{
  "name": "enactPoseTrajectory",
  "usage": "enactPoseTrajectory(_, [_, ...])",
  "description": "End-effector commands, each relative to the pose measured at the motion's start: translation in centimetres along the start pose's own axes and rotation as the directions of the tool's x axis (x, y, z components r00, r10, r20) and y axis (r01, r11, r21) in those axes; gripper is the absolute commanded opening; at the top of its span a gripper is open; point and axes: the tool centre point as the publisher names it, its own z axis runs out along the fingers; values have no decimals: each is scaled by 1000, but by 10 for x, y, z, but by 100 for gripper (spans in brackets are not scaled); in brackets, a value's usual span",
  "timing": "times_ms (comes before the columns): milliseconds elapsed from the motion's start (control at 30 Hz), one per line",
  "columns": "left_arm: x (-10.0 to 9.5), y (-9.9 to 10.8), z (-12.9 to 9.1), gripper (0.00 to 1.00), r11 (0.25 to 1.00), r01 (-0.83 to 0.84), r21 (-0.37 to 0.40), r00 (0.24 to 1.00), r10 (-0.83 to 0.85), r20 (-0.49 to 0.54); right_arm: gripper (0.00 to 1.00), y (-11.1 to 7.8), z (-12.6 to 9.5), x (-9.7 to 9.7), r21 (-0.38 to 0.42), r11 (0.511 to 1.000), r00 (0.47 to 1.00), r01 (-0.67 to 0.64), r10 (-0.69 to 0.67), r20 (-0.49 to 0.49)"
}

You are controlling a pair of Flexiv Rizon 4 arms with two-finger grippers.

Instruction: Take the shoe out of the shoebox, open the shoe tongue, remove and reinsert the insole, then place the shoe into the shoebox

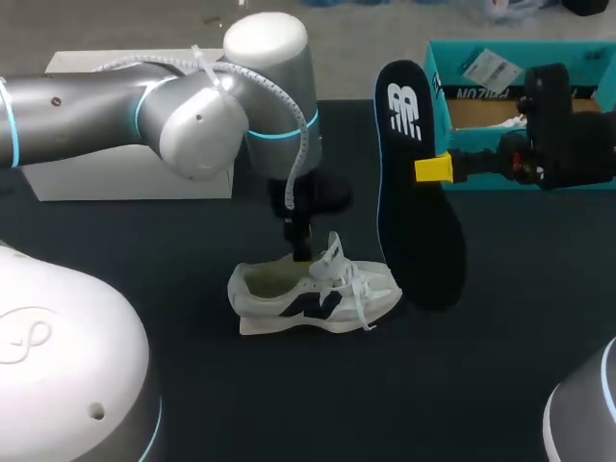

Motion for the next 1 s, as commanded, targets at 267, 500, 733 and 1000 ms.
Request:
enactPoseTrajectory(267, [15, 3, 23, 0, 995, 88, -46, 996, -89, -7, 0, 0, 2, -1, 0, 1000, 1000, -1, 1, 1])
enactPoseTrajectory(500, [15, 3, 23, 0, 995, 88, -46, 996, -89, -7, 0, 0, 2, -1, 0, 1000, 1000, -1, 1, 1])
enactPoseTrajectory(733, [15, 7, 4, 0, 994, -72, -80, 997, 71, -24, 0, 0, 2, -1, 0, 1000, 1000, -1, 1, 1])
enactPoseTrajectory(1000, [35, 10, -37, 0, 262, -955, 136, 183, 886, -425, 0, 0, 2, -1, 0, 1000, 1000, -1, 1, 1])
